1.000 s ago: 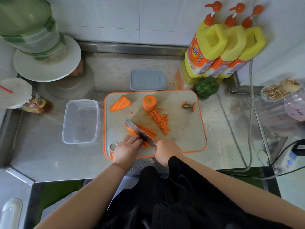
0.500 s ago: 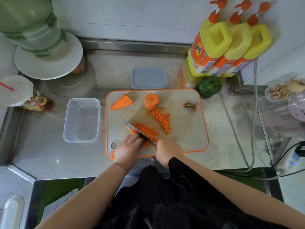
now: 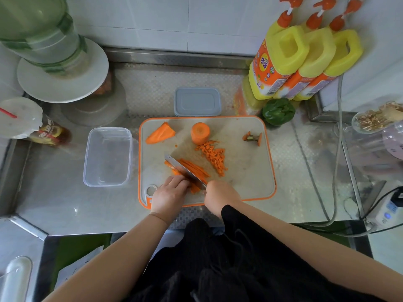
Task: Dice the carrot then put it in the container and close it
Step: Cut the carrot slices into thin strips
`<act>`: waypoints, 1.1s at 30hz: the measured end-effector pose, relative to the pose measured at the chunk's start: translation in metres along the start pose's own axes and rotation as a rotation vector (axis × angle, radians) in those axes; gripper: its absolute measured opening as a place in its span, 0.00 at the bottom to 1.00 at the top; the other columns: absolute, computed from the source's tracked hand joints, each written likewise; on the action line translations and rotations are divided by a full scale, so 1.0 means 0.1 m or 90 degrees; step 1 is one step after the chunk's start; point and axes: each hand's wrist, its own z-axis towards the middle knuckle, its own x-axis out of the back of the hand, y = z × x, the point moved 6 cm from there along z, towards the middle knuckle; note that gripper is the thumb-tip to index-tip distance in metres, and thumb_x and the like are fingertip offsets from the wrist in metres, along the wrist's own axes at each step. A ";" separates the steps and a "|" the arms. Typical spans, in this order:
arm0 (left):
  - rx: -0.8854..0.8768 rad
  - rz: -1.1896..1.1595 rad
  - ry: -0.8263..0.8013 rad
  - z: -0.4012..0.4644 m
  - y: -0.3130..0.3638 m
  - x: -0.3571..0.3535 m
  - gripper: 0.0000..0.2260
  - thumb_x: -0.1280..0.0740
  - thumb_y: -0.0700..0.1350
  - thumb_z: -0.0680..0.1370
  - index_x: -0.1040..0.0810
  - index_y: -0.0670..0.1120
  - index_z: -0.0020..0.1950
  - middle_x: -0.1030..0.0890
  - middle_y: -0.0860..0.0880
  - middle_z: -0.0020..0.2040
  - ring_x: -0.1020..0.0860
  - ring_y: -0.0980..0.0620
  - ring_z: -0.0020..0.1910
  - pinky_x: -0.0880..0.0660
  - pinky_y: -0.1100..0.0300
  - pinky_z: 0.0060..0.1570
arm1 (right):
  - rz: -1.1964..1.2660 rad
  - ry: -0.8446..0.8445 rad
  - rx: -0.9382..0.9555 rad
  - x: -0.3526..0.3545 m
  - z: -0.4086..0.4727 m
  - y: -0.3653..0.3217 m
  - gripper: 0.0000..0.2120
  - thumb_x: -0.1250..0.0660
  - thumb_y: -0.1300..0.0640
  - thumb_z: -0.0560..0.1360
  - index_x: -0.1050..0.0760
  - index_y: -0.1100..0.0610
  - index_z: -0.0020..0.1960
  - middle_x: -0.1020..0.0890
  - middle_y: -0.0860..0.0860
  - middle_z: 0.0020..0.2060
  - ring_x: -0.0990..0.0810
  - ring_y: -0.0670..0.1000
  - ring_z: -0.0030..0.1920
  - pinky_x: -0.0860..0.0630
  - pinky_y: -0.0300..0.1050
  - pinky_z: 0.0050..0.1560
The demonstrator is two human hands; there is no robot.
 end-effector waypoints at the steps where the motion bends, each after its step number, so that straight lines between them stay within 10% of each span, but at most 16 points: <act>1: -0.002 -0.001 -0.002 0.00 0.00 0.00 0.13 0.22 0.34 0.66 0.18 0.42 0.49 0.19 0.46 0.49 0.21 0.45 0.47 0.21 0.54 0.30 | 0.002 0.002 -0.001 -0.01 0.00 0.00 0.08 0.41 0.62 0.79 0.25 0.60 0.54 0.20 0.56 0.46 0.20 0.57 0.47 0.24 0.47 0.46; 33: -0.026 0.000 -0.023 -0.03 -0.01 0.01 0.17 0.22 0.32 0.63 0.18 0.44 0.50 0.19 0.48 0.50 0.23 0.47 0.48 0.21 0.56 0.31 | 0.053 0.002 0.025 -0.06 0.08 0.11 0.16 0.43 0.49 0.82 0.26 0.61 0.55 0.19 0.59 0.49 0.21 0.59 0.50 0.25 0.50 0.49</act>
